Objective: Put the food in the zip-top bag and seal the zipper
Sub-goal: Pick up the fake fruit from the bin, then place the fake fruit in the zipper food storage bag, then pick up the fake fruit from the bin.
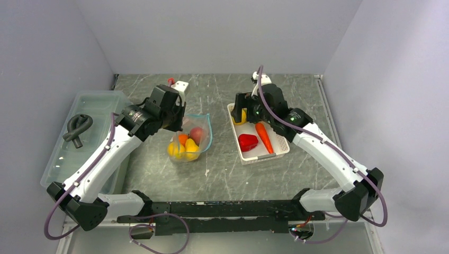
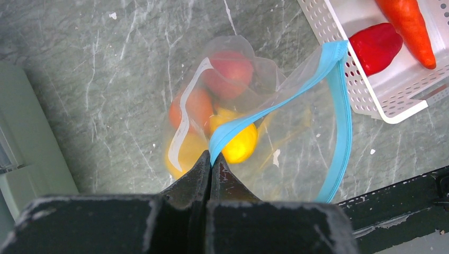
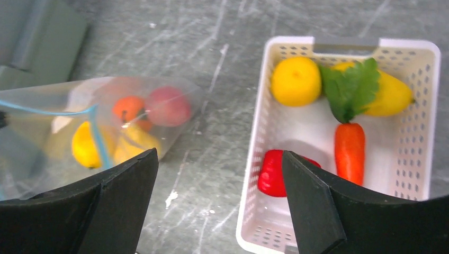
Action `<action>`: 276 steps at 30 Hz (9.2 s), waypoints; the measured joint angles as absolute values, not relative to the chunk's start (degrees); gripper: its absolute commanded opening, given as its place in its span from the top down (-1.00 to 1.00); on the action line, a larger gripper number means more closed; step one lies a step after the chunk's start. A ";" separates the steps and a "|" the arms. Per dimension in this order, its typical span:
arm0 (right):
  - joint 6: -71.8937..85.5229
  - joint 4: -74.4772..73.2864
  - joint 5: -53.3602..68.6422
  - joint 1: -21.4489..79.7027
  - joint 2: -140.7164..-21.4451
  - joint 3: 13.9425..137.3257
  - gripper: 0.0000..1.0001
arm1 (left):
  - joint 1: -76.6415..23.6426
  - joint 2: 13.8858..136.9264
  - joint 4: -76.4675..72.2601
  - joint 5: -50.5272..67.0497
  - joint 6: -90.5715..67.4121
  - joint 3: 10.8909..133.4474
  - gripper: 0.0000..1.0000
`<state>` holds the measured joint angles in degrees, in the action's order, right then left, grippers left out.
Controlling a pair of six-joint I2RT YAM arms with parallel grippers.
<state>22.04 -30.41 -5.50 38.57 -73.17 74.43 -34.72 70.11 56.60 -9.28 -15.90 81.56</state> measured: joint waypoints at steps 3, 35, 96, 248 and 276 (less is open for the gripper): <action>22.04 -30.89 -5.78 35.75 -73.19 71.79 -0.87 | -34.68 70.13 56.58 -9.32 -15.70 81.56 1.00; 25.98 -26.46 -3.20 24.93 -102.26 79.99 -0.65 | -28.73 69.56 51.29 -8.60 -15.75 78.28 1.00; 25.45 -26.98 -4.01 25.17 -99.24 82.61 0.61 | -25.04 68.60 50.00 -3.81 -15.94 77.12 1.00; 16.60 -27.97 -14.39 18.50 -108.99 83.64 0.15 | -24.40 69.14 49.98 0.14 -15.70 76.73 1.00; 13.23 -29.54 -11.31 18.50 -113.06 86.37 -0.80 | -23.42 69.21 49.39 0.23 -15.66 76.09 1.00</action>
